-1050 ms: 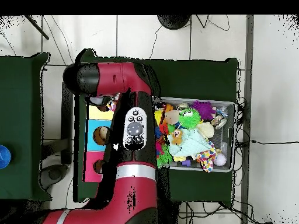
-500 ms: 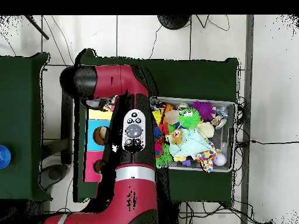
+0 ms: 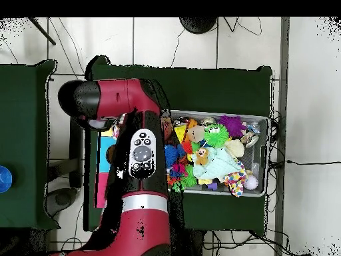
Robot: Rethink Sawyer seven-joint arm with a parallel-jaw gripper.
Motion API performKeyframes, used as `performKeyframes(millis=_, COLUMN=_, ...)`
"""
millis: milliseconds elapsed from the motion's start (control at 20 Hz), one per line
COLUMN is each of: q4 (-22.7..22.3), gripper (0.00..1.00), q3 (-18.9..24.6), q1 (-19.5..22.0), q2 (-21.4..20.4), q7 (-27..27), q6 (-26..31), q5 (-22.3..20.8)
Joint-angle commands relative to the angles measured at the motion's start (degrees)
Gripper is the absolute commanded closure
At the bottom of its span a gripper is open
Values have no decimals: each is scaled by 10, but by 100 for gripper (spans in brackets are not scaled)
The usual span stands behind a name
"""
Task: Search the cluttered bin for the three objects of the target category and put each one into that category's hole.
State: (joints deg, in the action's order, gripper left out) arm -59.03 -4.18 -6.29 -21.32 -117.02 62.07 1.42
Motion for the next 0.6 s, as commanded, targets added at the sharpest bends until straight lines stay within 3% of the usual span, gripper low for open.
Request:
performKeyframes(millis=50, q4=-97, gripper=100, q3=51, q1=-12, q2=8, q7=-46, q6=20, q5=13)
performKeyframes(millis=600, q4=-118, gripper=100, q3=43, q1=-31, q2=35, q7=-83, q6=-72, q5=15)
